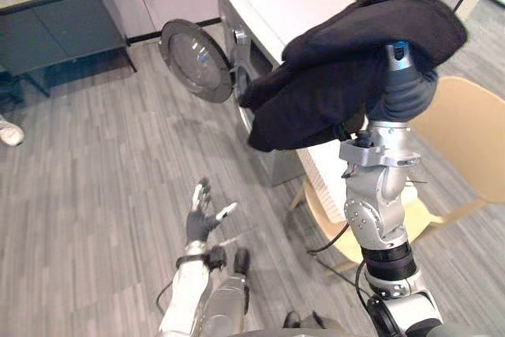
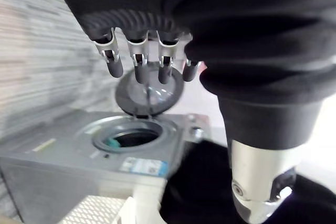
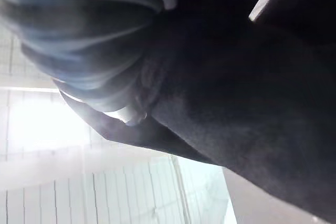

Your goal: Pick up the laundry basket with both hands and put the clothes into the washing machine.

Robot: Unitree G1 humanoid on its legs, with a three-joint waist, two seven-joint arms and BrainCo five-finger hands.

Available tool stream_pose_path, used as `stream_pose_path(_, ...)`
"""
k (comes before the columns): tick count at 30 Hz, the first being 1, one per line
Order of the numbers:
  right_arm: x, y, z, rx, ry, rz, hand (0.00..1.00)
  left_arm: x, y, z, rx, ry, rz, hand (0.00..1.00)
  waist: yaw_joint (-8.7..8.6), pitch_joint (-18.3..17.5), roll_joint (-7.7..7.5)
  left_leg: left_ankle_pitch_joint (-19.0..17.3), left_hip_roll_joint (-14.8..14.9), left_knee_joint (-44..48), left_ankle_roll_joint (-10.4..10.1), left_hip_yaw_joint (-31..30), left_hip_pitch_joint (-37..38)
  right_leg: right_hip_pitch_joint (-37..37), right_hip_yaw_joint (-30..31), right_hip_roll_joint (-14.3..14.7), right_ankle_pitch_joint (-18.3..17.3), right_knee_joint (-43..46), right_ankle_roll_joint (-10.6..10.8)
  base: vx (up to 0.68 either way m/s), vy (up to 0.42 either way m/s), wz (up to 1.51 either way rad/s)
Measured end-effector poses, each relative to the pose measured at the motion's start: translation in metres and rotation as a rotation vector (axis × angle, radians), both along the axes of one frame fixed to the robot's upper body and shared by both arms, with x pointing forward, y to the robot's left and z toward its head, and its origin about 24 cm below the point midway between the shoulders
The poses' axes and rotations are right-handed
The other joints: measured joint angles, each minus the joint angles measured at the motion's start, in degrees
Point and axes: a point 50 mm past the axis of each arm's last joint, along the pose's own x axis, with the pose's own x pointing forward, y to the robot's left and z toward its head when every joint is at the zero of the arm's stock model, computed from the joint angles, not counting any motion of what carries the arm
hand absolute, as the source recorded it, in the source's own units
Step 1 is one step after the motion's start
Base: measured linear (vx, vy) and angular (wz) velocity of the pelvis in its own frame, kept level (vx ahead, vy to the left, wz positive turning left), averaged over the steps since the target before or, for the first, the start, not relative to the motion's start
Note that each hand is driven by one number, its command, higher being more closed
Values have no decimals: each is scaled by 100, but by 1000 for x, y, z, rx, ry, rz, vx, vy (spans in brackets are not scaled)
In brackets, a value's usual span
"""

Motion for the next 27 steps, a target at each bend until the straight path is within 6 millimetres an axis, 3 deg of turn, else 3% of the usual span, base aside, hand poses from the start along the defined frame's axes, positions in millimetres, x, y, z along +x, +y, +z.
stream_pose_path(2, -3, 12, -5, -63, -1, 56, 100, 6, -8, 18, 6, -96, -37, 0, -110, -42, 69, -702, 218, 600, -284, 274, 339, 10, -123, -68, 72, -17, -9, -119, 54, 33)
stream_pose_path(4, -6, 23, -13, -102, 14, 116, 100, 13, -31, 40, 26, -205, -128, 0, -219, -91, 136, -1033, 354, -14, -567, 355, 1088, 79, -289, -86, 263, -250, 95, -96, 106, 42)
stream_pose_path(6, -8, 31, -20, -121, 39, 157, 100, 18, -57, 53, 59, -277, -235, 0, -274, -167, 169, -836, 297, -1155, -768, 324, 1519, 96, -462, -116, 487, -518, 227, -55, 132, 54)
stream_pose_path(8, -9, 45, -28, -119, 89, 221, 100, 19, -77, 65, 92, -340, -317, 0, -310, -210, 95, -502, 150, -1527, -705, 284, 1553, 132, -531, -189, 715, -820, 312, -43, 189, 35)
stream_pose_path(9, -10, 58, -33, -129, 114, 277, 100, 19, -86, 69, 101, -361, -351, 100, -318, -243, 40, -303, 61, -1633, -682, 305, 1588, 208, -528, -232, 853, -1020, 372, -29, 144, 5)
stream_pose_path(14, -23, 86, -41, -109, 156, 457, 100, 24, -101, 84, 163, -433, -379, 100, -335, -391, -134, -69, -149, -2003, -524, 374, 1822, 407, -459, -347, 1106, -1392, 519, -40, 111, -2)
stream_pose_path(15, -24, 88, -44, -101, 170, 479, 0, 25, -103, 84, 165, -436, -386, 100, -343, -416, -157, -32, -165, -2051, -521, 379, 1831, 405, -450, -353, 1150, -1430, 517, -59, 57, -4)
stream_pose_path(23, -23, 81, -80, -102, 342, 512, 0, 27, -108, 68, 207, -357, -423, 100, -355, -563, -164, 233, -198, -2554, -458, 298, 2014, 405, -457, -286, 1256, -1528, 542, -54, 18, 2)
stream_pose_path(27, -27, 65, -105, -228, 403, 368, 0, 24, -94, 54, 212, -288, -378, 100, -361, -564, -163, 233, -191, -2567, -458, 146, 1987, 405, -507, -262, 1256, -1523, 541, -24, -4, 8)
